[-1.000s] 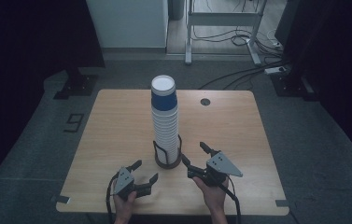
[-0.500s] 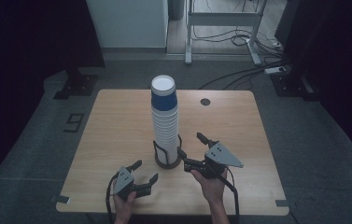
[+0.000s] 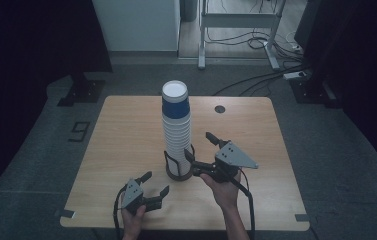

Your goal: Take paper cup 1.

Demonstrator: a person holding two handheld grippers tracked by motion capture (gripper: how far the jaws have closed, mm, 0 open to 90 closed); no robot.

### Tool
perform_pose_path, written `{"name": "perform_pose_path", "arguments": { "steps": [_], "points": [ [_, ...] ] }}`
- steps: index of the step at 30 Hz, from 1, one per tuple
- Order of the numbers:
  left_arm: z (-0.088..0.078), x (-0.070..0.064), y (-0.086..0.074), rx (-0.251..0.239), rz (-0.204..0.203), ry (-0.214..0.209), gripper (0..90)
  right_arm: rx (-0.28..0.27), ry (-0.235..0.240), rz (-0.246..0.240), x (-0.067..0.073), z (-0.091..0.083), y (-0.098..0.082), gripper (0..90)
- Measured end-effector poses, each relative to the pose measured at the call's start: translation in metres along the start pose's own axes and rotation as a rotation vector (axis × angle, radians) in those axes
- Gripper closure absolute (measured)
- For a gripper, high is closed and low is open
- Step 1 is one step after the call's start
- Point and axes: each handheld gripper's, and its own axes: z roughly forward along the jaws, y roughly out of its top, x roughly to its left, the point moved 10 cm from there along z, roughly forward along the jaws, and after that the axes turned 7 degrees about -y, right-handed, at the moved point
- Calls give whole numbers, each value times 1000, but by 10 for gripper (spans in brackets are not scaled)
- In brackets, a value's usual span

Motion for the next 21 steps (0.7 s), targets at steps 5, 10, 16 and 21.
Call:
{"name": "perform_pose_path", "arguments": {
  "steps": [5, 10, 16, 21],
  "points": [
    [0, 0, 0, -1, -2, -1, 143, -8, 11, -9, 2, 2, 11, 165],
    [0, -1, 0, -2, -4, -5, 143, -20, 21, -24, 4, 4, 21, 165],
    [0, -1, 0, -2, -1, -4, 143, -28, 42, -26, 7, 8, 35, 151],
    [0, -1, 0, 0, 2, -7, 143, -23, 57, -23, 6, 13, 43, 145]
  ]
}}
